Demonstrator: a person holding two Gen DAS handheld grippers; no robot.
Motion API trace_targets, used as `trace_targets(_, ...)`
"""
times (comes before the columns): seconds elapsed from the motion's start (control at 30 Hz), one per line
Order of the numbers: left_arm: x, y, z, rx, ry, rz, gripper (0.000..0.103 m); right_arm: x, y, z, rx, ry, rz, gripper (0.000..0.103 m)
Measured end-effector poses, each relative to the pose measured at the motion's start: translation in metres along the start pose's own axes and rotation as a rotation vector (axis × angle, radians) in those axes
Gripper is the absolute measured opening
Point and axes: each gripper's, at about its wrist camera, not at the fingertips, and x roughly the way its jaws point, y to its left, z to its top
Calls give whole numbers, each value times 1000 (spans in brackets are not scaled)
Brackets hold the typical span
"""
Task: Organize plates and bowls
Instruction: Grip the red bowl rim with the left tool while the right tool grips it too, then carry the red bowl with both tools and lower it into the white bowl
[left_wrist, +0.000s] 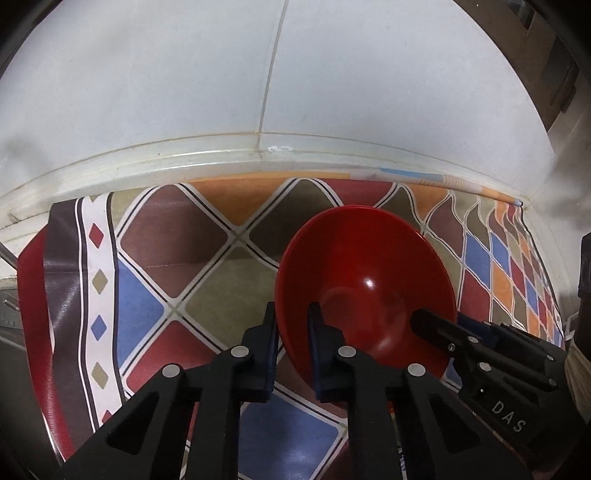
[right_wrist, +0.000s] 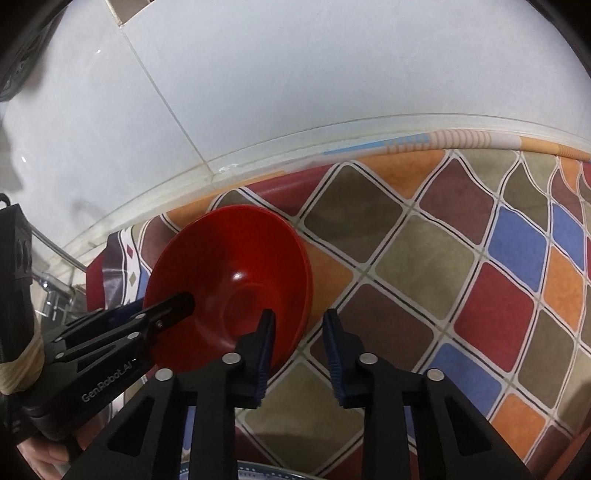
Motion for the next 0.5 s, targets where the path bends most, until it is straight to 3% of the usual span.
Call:
trace_targets(0.03, 0, 0, 0, -2, 0, 1, 15, 0, 1, 0, -2, 0, 3, 20)
trace_targets(0.5, -19, -13, -13, 24, -35, -3, 14, -12, -8, 0, 51, -2, -4, 17)
